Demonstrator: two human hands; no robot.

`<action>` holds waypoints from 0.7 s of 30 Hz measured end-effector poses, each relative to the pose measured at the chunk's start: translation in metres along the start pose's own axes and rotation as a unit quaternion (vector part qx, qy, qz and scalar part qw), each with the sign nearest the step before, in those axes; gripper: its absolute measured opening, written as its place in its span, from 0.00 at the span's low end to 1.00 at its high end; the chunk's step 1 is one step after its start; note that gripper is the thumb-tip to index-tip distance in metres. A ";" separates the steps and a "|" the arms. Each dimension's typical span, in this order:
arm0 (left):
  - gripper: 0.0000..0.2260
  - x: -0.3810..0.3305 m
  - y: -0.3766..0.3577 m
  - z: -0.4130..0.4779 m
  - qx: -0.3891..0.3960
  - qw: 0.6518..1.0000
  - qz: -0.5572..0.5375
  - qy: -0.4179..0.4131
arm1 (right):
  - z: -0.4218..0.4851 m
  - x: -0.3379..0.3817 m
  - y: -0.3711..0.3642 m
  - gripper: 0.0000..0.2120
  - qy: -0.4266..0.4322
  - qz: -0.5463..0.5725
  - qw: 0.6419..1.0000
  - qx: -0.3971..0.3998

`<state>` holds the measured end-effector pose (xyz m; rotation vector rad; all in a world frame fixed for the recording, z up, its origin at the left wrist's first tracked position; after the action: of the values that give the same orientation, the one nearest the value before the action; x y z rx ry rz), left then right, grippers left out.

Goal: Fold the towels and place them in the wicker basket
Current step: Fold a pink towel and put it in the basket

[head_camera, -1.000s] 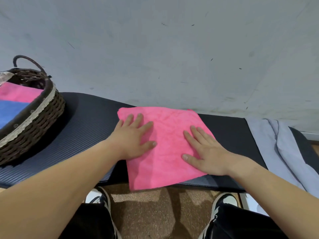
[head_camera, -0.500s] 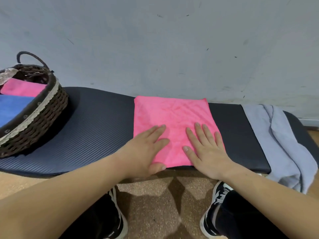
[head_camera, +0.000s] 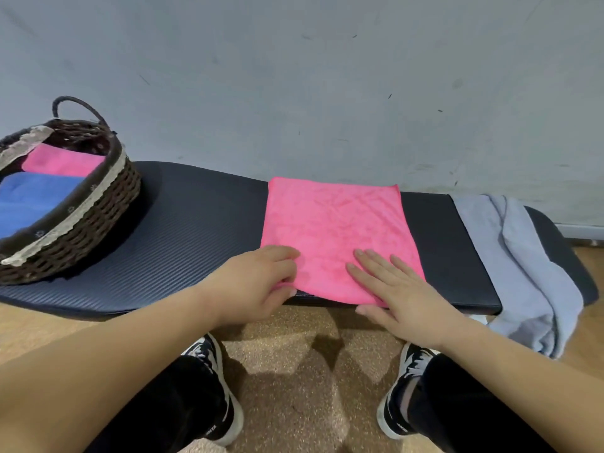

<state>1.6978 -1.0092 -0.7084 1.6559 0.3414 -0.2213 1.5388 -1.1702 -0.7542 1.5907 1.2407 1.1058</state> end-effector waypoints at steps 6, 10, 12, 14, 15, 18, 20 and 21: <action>0.08 0.015 0.016 -0.003 -0.008 0.995 -0.075 0.068 | -0.011 -0.022 0.025 0.27 0.019 0.046 0.998 -0.048; 0.07 0.019 0.023 -0.003 -0.032 0.993 -0.082 0.079 | -0.022 -0.037 0.028 0.30 -0.017 0.052 0.998 -0.031; 0.06 0.018 0.025 -0.004 -0.041 0.993 -0.076 0.081 | -0.027 -0.044 0.032 0.26 -0.037 0.072 0.996 -0.046; 0.06 0.019 0.028 -0.006 -0.043 0.993 -0.075 0.085 | -0.033 -0.055 0.040 0.17 -0.069 0.166 0.982 -0.063; 0.05 0.019 0.030 -0.007 -0.039 0.992 -0.078 0.088 | -0.037 -0.060 0.042 0.15 -0.082 0.228 0.969 -0.056; 0.04 0.019 0.032 -0.011 -0.010 0.988 -0.121 0.098 | -0.047 -0.068 0.051 0.07 -0.095 0.373 0.922 -0.039; 0.05 0.019 0.029 -0.015 0.015 0.982 -0.150 0.109 | -0.051 -0.074 0.052 0.04 -0.104 0.434 0.894 -0.033; 0.05 0.019 0.028 -0.016 0.029 0.980 -0.164 0.113 | -0.052 -0.076 0.050 0.04 -0.109 0.458 0.882 -0.030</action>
<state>1.7247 -0.9938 -0.6869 1.6791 0.7895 -0.2905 1.4923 -1.2499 -0.7036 2.2478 0.2393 1.4289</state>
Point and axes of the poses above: each hand's wrist, its own z-axis towards the middle knuckle, its own y-axis out of the back of the hand, x = y × z, the point moved 8 cm from there along z, towards the middle knuckle, and after that the axes turned 10 degrees about x, right-handed, at the moved point
